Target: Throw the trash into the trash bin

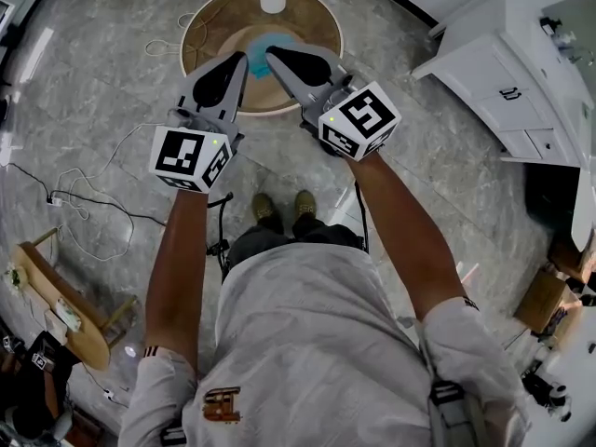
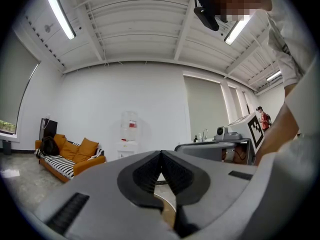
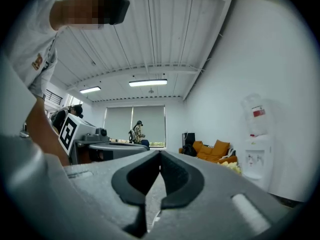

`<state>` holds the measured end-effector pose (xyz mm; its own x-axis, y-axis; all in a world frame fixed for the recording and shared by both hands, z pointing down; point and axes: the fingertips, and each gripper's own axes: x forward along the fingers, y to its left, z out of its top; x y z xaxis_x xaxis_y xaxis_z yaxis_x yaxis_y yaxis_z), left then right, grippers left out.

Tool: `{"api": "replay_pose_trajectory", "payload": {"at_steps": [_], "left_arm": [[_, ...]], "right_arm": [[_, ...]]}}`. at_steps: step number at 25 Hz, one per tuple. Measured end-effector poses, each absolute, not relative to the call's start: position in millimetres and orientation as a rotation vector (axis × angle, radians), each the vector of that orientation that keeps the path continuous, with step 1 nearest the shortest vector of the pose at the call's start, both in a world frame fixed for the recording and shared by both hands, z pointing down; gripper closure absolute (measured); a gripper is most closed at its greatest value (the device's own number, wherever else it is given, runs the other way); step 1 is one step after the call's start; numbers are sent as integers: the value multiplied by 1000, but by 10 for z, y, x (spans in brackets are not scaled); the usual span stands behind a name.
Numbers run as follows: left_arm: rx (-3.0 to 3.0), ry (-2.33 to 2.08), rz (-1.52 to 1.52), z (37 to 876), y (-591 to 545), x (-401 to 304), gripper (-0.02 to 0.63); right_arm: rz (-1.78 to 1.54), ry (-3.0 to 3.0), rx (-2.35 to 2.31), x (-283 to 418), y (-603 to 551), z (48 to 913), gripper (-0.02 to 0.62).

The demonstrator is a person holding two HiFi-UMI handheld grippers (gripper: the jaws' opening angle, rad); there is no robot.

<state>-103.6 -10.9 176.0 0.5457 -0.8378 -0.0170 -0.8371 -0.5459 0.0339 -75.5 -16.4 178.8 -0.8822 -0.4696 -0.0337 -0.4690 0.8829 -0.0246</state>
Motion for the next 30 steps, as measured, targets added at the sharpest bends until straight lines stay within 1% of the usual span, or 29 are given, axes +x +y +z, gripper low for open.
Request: {"api": "replay_pose_trajectory", "payload": {"at_steps": [5,14,23,25,30], "left_arm": [[2732,-1496,-44,1904,-200,-1273,607],[2765,-1429,27,2354,-431,-1594,607],[2741,-1404,107,2842,-700,-1707,607],[2726,-1401,112,2948,-746,-1714,607],[2693,-1390,138,3245,-884,-1719,607]], "right_arm": [[-61,3028,-856,-791,-318,1999,595],[-45,3061,-1000,-1129,-485,2359,594],[-21,3180,-1151,-1169,-749,3057,594],[-51,3198,-1178,-1150,-822,3225,566],[-111,3262,-1202,-1138,-976,3657,526]]}}
